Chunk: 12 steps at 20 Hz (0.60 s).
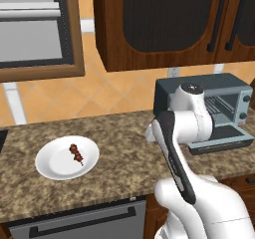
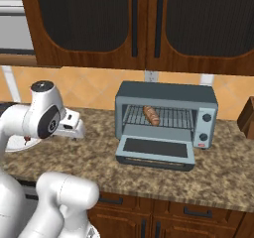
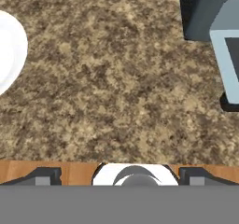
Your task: Pick up the kebab skewer and baguette bread, and place them inside the toaster oven. Close the toaster oven door and start by setting the timer.
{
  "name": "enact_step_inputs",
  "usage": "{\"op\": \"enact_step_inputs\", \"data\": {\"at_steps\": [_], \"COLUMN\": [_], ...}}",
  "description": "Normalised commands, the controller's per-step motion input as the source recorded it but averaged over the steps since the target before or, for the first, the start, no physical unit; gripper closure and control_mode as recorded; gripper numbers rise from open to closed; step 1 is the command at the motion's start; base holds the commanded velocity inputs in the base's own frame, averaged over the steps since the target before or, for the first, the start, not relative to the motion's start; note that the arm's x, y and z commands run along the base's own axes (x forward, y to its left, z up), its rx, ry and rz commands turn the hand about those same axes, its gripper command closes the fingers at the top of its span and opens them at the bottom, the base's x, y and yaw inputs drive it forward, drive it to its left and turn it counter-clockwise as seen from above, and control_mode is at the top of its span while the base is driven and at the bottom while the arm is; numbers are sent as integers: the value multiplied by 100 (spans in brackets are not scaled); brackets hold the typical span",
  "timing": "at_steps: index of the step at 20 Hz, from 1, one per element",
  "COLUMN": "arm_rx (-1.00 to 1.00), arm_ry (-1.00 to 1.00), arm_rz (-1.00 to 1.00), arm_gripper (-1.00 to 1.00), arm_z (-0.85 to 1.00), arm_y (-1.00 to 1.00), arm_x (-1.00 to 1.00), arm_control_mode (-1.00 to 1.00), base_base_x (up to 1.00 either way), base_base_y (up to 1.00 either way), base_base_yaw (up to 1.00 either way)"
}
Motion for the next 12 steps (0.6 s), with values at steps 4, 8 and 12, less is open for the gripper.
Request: {"op": "enact_step_inputs", "data": {"at_steps": [4,8,12], "arm_rx": [0,0,0], "arm_ry": [0,-3,-4], "arm_rz": [3,0,0], "arm_gripper": [-100,-100,-100], "arm_z": [0,0,0], "arm_y": [100,100,92], "arm_x": [0,0,10], "arm_control_mode": [-100,-100,-100], "base_base_x": [0,0,0], "base_base_y": [0,0,0], "base_base_yaw": [0,0,0]}}
